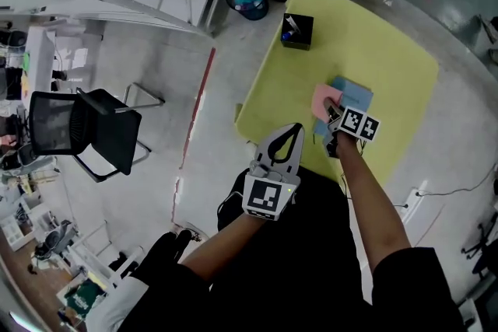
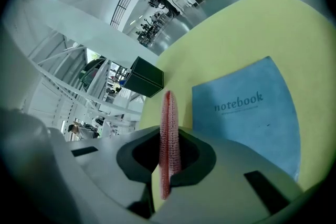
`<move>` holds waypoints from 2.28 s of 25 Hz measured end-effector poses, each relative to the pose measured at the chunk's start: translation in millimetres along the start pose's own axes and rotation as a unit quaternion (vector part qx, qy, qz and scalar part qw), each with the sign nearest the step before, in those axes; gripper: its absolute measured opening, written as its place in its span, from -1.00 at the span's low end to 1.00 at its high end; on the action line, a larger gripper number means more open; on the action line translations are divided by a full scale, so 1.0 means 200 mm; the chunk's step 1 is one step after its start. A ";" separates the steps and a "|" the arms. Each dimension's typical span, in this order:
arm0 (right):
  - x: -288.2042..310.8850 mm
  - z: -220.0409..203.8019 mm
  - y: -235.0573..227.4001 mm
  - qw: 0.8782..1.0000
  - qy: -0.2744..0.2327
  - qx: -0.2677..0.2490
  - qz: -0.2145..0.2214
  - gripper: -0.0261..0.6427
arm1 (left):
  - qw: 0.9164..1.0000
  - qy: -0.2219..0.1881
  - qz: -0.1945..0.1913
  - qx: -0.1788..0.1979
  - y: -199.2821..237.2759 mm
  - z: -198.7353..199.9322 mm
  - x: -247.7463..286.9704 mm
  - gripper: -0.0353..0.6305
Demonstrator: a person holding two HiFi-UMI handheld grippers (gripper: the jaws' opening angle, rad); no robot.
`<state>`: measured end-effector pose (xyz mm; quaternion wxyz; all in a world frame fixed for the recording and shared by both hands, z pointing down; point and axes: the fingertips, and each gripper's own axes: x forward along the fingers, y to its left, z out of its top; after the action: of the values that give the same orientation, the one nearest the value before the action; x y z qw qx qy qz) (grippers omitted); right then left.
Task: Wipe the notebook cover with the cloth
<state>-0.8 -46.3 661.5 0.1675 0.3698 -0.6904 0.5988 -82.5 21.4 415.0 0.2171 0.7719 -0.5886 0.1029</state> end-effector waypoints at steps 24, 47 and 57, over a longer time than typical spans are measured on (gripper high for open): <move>0.08 -0.11 -0.21 0.998 0.028 0.000 -0.050 -0.81 | 1.000 0.020 0.006 -0.009 0.02 -0.08 -0.03 -0.85; 0.04 -0.10 -0.26 0.998 0.035 0.011 -0.050 -0.81 | 0.999 0.034 -0.005 -0.001 -0.04 -0.13 0.00 -0.85; 0.03 -0.09 -0.27 0.998 0.035 0.016 -0.048 -0.81 | 1.000 0.021 -0.004 -0.004 -0.07 -0.08 0.06 -0.85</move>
<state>30.2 -31.3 708.4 0.2140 0.3842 -0.6560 0.6134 -63.9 20.9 431.9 0.2332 0.7711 -0.5810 0.1161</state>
